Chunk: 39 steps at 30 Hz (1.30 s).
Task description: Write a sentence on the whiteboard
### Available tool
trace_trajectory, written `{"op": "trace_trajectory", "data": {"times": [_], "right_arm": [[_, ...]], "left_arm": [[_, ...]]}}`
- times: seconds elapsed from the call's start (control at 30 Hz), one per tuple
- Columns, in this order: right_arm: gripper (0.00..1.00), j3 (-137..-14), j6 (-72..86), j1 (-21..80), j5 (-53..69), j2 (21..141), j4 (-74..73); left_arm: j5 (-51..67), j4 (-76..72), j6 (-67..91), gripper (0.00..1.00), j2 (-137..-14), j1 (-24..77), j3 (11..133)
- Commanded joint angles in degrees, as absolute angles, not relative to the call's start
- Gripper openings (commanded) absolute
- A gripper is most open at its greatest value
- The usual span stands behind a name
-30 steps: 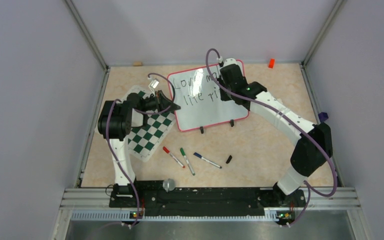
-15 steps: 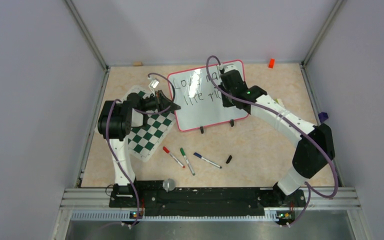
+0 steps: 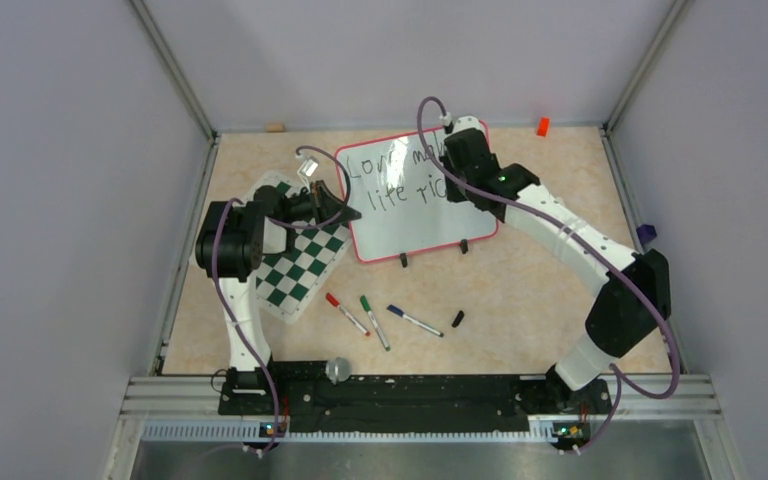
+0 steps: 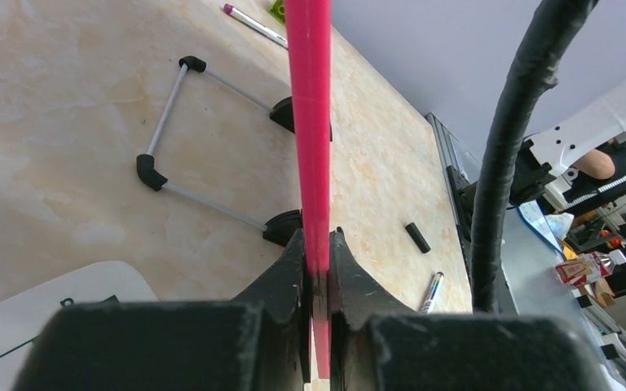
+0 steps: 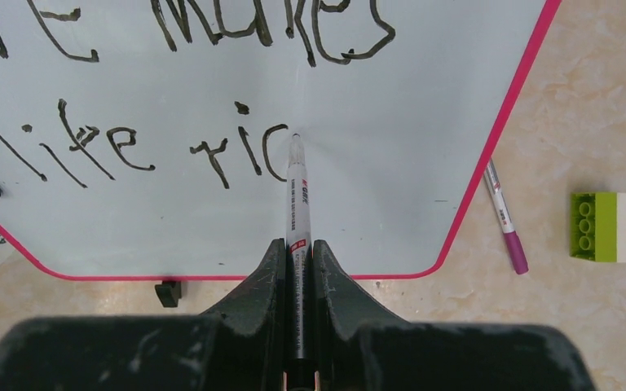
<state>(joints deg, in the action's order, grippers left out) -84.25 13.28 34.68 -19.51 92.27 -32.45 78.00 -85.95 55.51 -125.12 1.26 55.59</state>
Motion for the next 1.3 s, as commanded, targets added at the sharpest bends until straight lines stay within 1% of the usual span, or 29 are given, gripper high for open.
{"op": "trace_trajectory", "data": {"times": [0.0, 0.63, 1.27], "right_arm": [[0.00, -87.58, 13.44, 32.76, -19.30, 89.49, -30.62], [0.00, -91.46, 11.84, 30.16, -16.07, 93.10, -28.65], [0.00, -86.57, 13.51, 30.10, -14.89, 91.80, -29.07]], "left_arm": [[79.96, -92.81, 50.56, 0.00, -123.40, 1.33, 55.03], [79.87, -92.81, 50.45, 0.00, -123.31, 1.35, 54.89], [79.88, -92.81, 50.27, 0.00, -123.21, 1.40, 54.76]]}}
